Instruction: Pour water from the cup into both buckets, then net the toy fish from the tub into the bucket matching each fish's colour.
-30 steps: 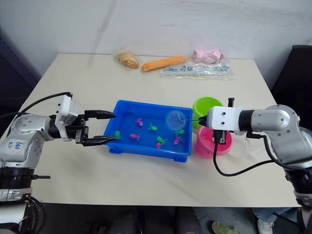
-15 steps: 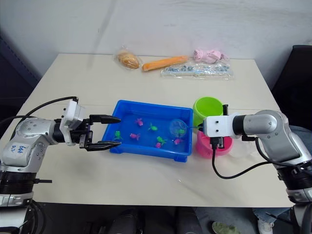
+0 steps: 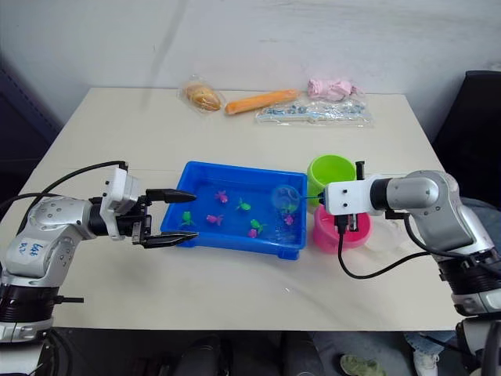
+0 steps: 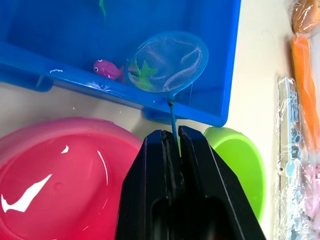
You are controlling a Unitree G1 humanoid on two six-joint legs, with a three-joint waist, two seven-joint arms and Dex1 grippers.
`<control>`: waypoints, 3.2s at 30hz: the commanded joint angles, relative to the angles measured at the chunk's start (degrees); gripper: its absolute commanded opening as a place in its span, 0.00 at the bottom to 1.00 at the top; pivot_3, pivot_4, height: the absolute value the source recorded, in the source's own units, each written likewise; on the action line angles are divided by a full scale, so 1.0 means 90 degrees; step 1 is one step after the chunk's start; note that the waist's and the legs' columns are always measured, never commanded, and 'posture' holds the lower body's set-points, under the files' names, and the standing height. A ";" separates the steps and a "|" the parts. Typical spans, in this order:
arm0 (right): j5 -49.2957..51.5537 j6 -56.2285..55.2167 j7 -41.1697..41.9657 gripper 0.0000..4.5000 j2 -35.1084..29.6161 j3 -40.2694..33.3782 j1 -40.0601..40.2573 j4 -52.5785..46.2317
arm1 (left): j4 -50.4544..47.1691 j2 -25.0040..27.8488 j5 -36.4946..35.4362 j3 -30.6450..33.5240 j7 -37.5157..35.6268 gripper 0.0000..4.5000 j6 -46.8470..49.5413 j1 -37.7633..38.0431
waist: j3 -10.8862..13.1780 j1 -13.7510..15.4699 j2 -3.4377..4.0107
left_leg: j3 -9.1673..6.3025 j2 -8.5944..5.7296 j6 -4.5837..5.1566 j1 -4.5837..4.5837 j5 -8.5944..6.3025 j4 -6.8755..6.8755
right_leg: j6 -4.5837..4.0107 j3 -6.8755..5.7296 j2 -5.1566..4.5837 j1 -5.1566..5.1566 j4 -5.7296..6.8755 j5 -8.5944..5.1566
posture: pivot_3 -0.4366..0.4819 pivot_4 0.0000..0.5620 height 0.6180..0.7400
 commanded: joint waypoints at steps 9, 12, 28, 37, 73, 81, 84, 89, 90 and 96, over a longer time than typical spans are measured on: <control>-0.0347 -0.0675 -0.0310 0.00 0.0146 -0.0021 -0.0527 0.0737 | -0.0227 -0.0081 -0.0169 0.0081 0.0090 0.99 0.0012 0.0025 | 0.0000 -0.0004 0.0001 | 0.0001 0.0001 -0.0001 0.0000 0.0000 0.0000 | 0.0000 0.0000 0.0000 0.0000 0.0002 0.0000 | 0.48 0.27 1.00; -0.0338 -0.0738 -0.0291 0.00 0.0182 -0.0023 -0.0615 0.0896 | -0.0238 -0.0090 -0.0166 0.0080 0.0092 0.99 0.0024 0.0029 | 0.0001 0.0001 0.0002 | 0.0000 0.0001 -0.0001 0.0000 0.0001 0.0000 | 0.0000 0.0000 0.0000 -0.0001 0.0002 0.0000 | 0.48 0.27 1.00; 0.0007 -0.0856 -0.0335 0.00 0.0412 -0.0255 -0.0891 0.1123 | -0.0261 -0.0069 -0.0183 0.0103 0.0081 0.99 0.0074 0.0058 | 0.0002 -0.0007 0.0003 | 0.0000 0.0004 -0.0001 0.0000 0.0001 0.0001 | 0.0000 0.0001 0.0000 -0.0001 0.0013 0.0000 | 0.48 0.27 1.00; -0.0372 -0.1365 -0.0534 0.00 0.0254 -0.0122 -0.0987 0.1335 | -0.0237 -0.0080 -0.0174 0.0109 0.0087 0.99 0.0052 0.0042 | 0.0003 -0.0011 0.0006 | 0.0000 0.0005 -0.0002 0.0000 0.0001 0.0001 | 0.0000 0.0001 0.0000 -0.0001 0.0013 0.0000 | 0.48 0.27 1.00; -0.1120 -0.0592 0.0361 0.00 0.0027 0.0312 -0.0920 0.0223 | -0.0125 -0.0155 -0.0153 -0.0008 0.0059 0.99 0.0092 -0.0153 | 0.0005 -0.0002 0.0009 | 0.0001 0.0002 -0.0002 0.0000 0.0001 0.0001 | 0.0000 0.0001 -0.0001 0.0000 0.0013 0.0000 | 0.48 0.27 1.00; -0.1460 -0.1138 0.0058 0.00 0.0180 0.0540 -0.1260 0.0633 | -0.0089 -0.0185 -0.0147 -0.0060 0.0029 0.99 0.0112 -0.0207 | 0.0006 -0.0006 0.0009 | 0.0001 0.0001 -0.0002 0.0000 0.0001 0.0002 | 0.0000 0.0001 -0.0001 -0.0001 0.0012 0.0000 | 0.48 0.27 1.00; -0.1591 -0.1266 -0.0149 0.00 0.0268 0.0551 -0.1422 0.0845 | -0.0069 -0.0200 -0.0140 -0.0076 0.0016 0.99 0.0111 -0.0234 | 0.0006 -0.0011 0.0010 | 0.0001 0.0001 -0.0003 0.0001 0.0002 0.0002 | 0.0000 0.0001 0.0001 -0.0001 0.0014 0.0000 | 0.48 0.27 1.00; -0.1657 -0.1346 -0.0235 0.00 0.0371 0.0553 -0.1523 0.0957 | -0.0062 -0.0227 -0.0135 -0.0093 0.0020 0.99 0.0105 -0.0244 | 0.0006 -0.0014 0.0010 | 0.0002 0.0002 -0.0003 0.0000 0.0002 0.0001 | 0.0000 0.0001 0.0001 -0.0001 0.0016 0.0000 | 0.48 0.27 1.00; -0.1679 -0.1356 -0.0211 0.00 0.0368 0.0566 -0.1525 0.0956 | -0.0060 -0.0232 -0.0134 -0.0096 0.0020 0.99 0.0108 -0.0247 | 0.0007 -0.0014 0.0012 | 0.0002 0.0002 -0.0003 0.0000 0.0002 0.0001 | 0.0000 0.0001 0.0001 -0.0001 0.0015 0.0000 | 0.48 0.27 1.00; -0.1732 -0.1204 0.0310 0.00 0.0217 0.0677 -0.1471 0.0834 | -0.0040 -0.0236 -0.0125 -0.0117 0.0006 0.99 0.0114 -0.0283 | 0.0008 -0.0014 0.0013 | 0.0002 0.0002 -0.0003 0.0000 0.0002 0.0001 | 0.0000 0.0001 0.0001 -0.0001 0.0017 0.0000 | 0.48 0.27 1.00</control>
